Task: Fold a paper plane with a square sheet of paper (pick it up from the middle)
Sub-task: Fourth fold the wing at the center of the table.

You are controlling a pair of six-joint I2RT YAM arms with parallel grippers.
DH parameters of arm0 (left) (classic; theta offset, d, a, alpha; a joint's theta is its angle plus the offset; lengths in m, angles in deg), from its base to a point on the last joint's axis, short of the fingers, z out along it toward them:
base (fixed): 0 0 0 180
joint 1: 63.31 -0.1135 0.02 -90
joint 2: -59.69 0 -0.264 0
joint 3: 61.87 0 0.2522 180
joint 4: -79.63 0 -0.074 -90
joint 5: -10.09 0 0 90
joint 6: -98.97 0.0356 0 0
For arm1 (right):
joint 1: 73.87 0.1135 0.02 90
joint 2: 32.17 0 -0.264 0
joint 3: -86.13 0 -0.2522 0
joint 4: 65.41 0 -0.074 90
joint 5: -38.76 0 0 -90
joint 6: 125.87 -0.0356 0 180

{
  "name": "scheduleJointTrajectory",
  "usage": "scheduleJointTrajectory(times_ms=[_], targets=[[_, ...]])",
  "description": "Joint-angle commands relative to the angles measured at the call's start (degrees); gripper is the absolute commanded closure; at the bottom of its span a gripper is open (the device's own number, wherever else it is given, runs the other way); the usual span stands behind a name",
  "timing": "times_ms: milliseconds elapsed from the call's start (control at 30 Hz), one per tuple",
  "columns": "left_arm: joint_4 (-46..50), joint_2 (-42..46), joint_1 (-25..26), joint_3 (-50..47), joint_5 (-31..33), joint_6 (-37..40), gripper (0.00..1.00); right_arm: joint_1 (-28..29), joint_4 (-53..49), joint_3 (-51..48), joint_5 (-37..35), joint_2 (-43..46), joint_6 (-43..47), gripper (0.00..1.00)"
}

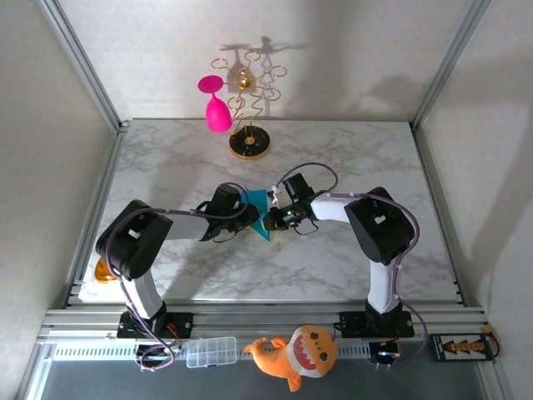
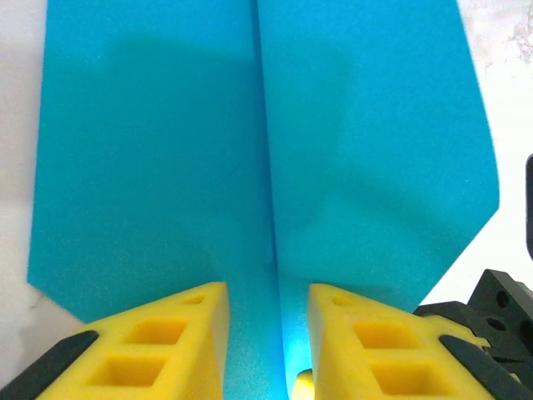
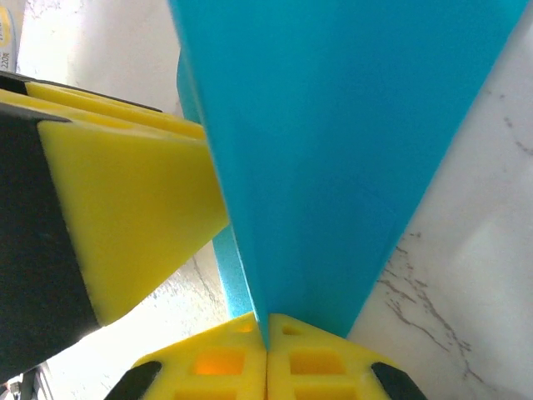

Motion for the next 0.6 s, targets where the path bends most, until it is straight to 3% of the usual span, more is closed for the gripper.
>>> scheduleJointTrajectory(times_ms=[0, 267, 567], targets=[[0.0, -0.4, -0.4, -0.1, -0.7, 0.8, 0.69, -0.5, -1.3, 0.0, 0.5, -0.3, 0.9, 0.92], [-3.1, 2.2, -0.6, -0.9, -1.3, 0.8, 0.66, -0.5, -1.4, -0.1, 0.2, -0.7, 1.0, 0.92], [-3.4, -0.5, -0.8, -0.8, -1.5, -0.3, 0.62, -0.4, -1.5, -0.3, 0.1, -0.4, 1.1, 0.9]])
